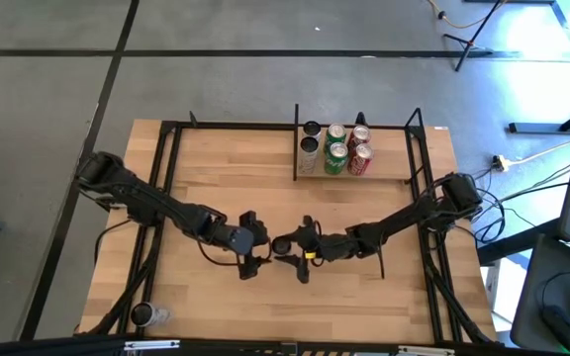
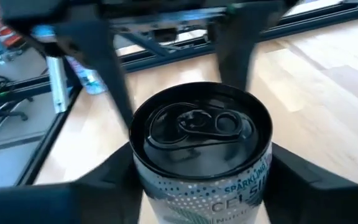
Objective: Place canned beverage on shelf
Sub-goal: Put the top white-pink soda can on the shelf
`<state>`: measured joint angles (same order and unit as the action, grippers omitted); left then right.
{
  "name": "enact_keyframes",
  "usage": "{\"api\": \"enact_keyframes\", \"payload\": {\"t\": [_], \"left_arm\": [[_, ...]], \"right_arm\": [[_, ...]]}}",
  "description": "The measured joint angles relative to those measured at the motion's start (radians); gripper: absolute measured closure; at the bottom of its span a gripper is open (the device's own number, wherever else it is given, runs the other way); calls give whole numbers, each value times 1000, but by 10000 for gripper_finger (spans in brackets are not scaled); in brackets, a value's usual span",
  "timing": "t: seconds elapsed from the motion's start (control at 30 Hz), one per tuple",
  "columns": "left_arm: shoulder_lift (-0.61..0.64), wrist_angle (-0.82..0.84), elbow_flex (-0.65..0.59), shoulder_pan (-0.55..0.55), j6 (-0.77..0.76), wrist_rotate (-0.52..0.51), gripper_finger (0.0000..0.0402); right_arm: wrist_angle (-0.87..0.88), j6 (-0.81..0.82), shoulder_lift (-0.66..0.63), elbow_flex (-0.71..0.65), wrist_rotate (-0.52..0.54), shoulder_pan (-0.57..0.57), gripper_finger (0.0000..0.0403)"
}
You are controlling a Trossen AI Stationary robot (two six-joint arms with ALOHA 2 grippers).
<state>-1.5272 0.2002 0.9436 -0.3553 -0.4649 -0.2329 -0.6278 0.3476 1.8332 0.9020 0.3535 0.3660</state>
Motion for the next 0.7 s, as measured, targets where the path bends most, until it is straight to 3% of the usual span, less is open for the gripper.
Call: {"api": "enact_keyframes", "payload": {"t": [0.23, 0.4, 0.7], "left_arm": [[101, 58, 0, -5, -24, 78, 95], [184, 129, 1, -17, -40, 53, 95], [219, 159, 1, -20, -58, 12, 95]], "right_arm": [[137, -13, -89, -2, 63, 1, 190], [354, -15, -246, -1, 107, 0, 190], [745, -13, -555, -1, 304, 13, 190]]}}
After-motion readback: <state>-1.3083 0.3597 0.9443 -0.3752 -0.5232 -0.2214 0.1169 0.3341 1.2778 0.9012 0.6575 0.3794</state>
